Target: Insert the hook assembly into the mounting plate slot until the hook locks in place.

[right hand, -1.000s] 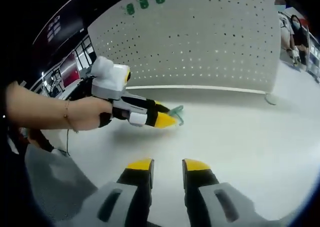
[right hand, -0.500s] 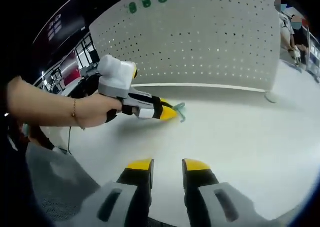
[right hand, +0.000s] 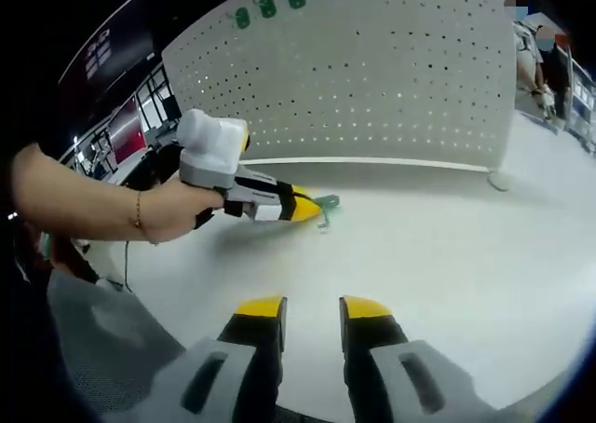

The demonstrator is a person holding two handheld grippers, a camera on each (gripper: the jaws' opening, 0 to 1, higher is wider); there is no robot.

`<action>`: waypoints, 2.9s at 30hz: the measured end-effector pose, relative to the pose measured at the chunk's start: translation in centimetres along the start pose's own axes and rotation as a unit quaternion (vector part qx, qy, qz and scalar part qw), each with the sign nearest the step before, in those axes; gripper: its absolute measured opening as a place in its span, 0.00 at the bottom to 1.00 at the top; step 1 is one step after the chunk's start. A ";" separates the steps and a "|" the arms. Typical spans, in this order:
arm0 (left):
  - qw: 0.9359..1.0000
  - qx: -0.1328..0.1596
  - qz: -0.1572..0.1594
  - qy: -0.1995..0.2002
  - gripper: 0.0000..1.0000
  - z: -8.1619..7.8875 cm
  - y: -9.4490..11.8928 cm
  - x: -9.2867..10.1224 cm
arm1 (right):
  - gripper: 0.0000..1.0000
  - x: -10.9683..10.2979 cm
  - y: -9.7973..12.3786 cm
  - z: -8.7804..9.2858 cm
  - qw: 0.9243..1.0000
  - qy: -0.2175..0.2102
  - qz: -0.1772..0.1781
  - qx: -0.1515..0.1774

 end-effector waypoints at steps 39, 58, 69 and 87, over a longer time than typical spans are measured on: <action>0.983 -0.104 0.057 0.143 0.02 -3.9 17.5 6.3 | 0.21 -12.0 2.4 -8.8 0.965 0.208 -0.146 0.069; 0.957 -0.185 0.105 0.197 0.02 -3.4 20.3 9.5 | 0.14 -15.1 3.8 -8.1 0.930 0.313 -0.183 0.061; 0.941 -0.172 0.140 0.255 0.02 -3.5 20.5 10.1 | 0.06 -14.8 4.5 -9.2 0.929 0.319 -0.168 0.082; 0.917 -0.173 0.189 0.306 0.02 -3.2 20.9 10.4 | 0.00 -15.8 4.8 -9.2 0.904 0.390 -0.154 0.088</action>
Point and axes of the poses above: the point that each gripper's makers call its tool centre point, and the gripper's own axes: y roughly backward along the fingers, x roughly to its right, z roughly out of its underside, the point moved 1 cm from there along y, roughly backward along the fingers, and after that the axes turned 4 degrees about z, right-handed, at the moved point
